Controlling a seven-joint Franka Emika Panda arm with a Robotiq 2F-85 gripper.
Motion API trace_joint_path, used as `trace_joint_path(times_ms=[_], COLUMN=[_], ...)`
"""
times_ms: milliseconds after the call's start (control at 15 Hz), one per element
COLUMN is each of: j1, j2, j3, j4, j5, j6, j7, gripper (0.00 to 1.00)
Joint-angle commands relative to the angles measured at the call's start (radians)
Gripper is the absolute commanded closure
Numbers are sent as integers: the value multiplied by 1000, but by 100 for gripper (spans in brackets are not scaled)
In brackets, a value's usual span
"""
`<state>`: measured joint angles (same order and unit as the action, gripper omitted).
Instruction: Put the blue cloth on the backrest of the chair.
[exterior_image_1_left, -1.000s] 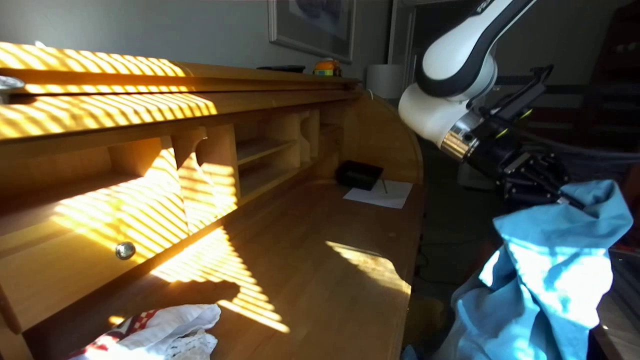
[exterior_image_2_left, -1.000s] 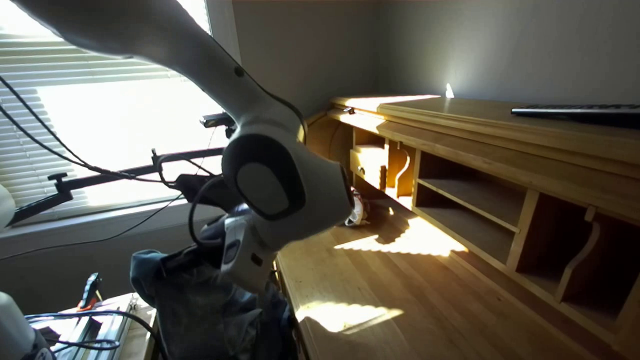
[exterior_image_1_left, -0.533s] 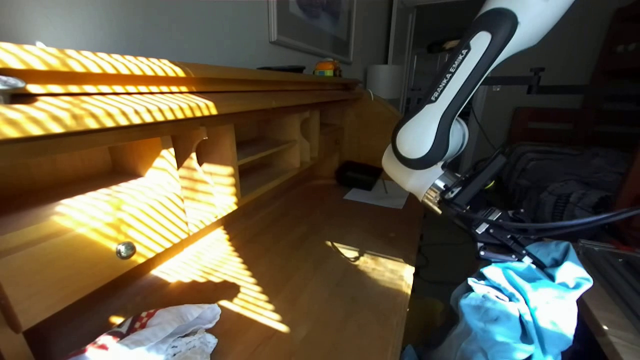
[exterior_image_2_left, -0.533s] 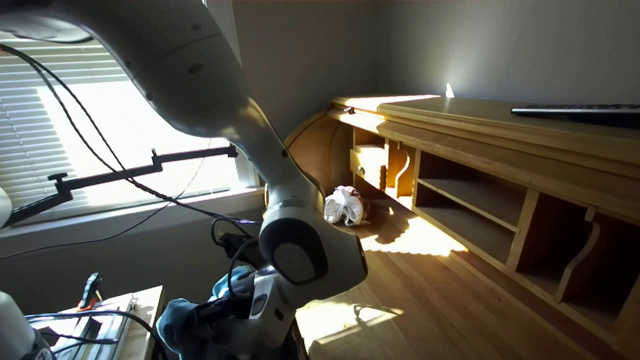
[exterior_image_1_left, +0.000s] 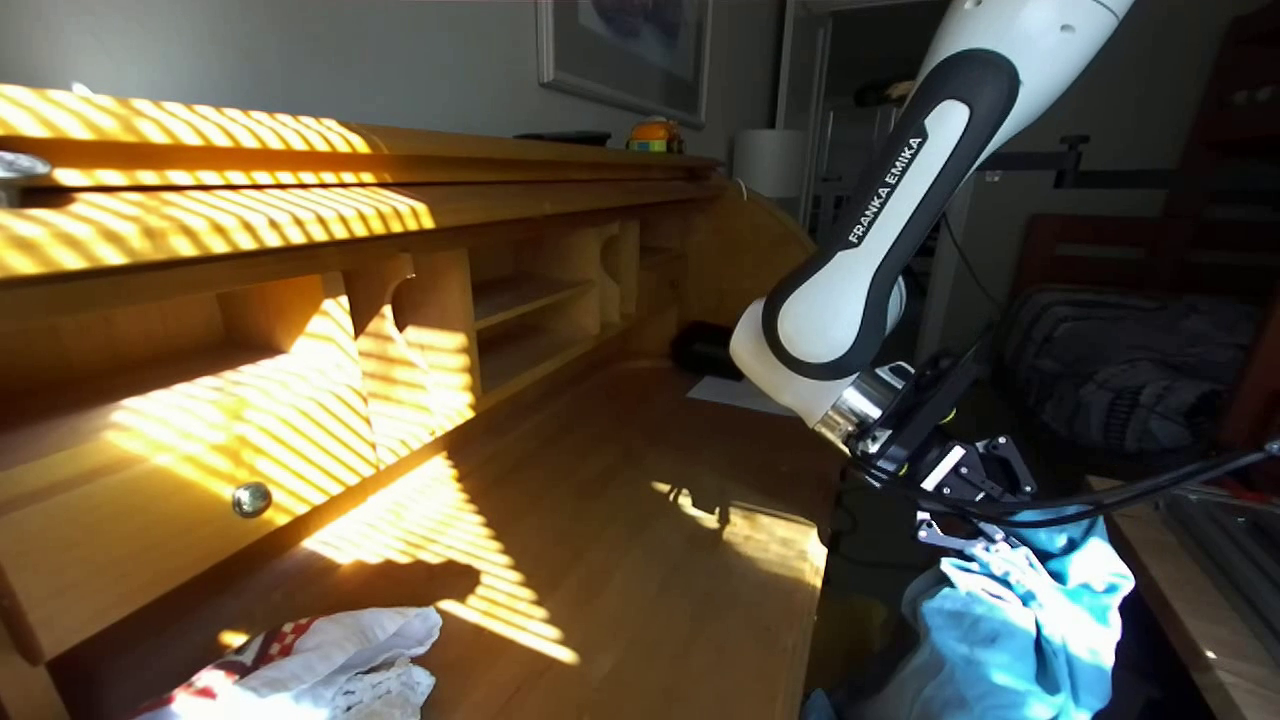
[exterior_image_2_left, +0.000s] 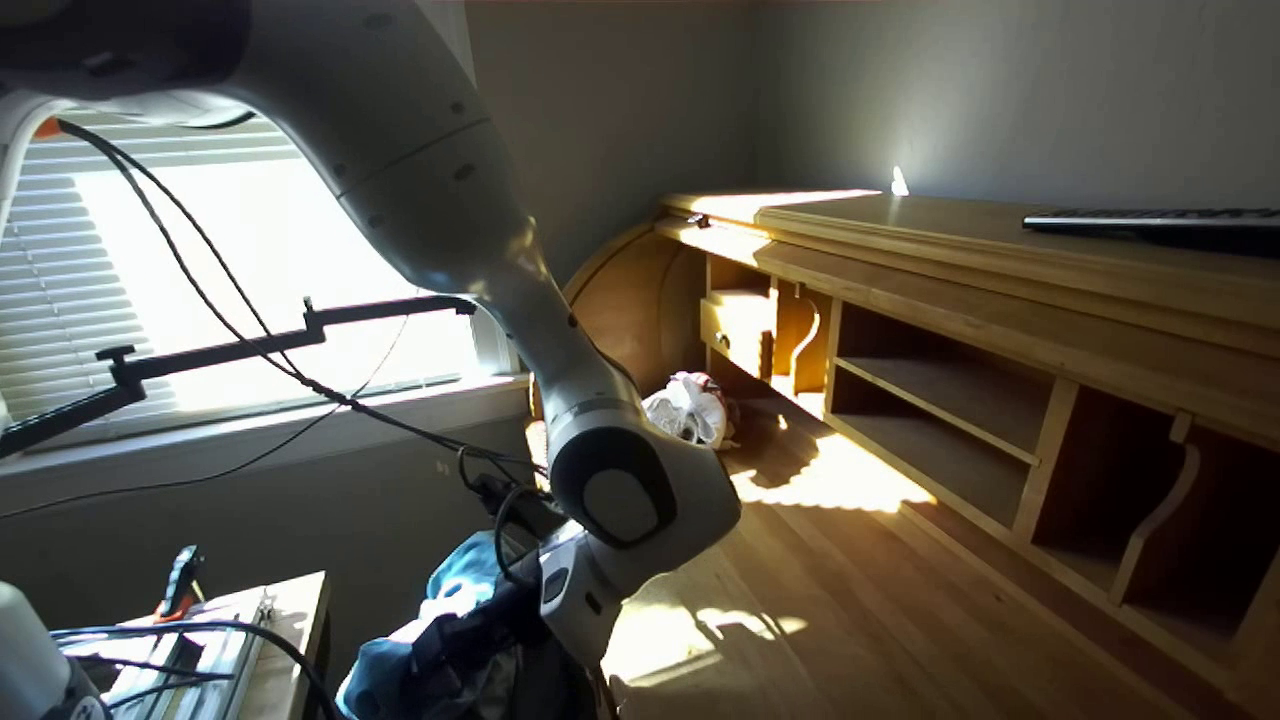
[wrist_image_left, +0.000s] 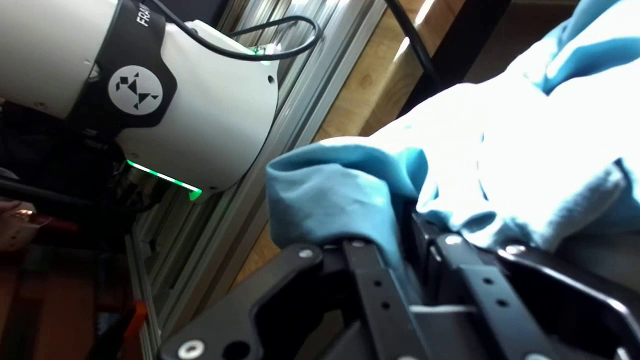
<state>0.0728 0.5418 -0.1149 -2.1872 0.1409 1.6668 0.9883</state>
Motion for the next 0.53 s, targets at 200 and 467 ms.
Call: trace_joint_path(times_ms=[200, 467], j1=[65, 67], j2=[-84, -199], j3=[-1, 7], j4=[-24, -26], j5=[-152, -241], j6=[55, 49], j7=[71, 61], gripper=[23, 0])
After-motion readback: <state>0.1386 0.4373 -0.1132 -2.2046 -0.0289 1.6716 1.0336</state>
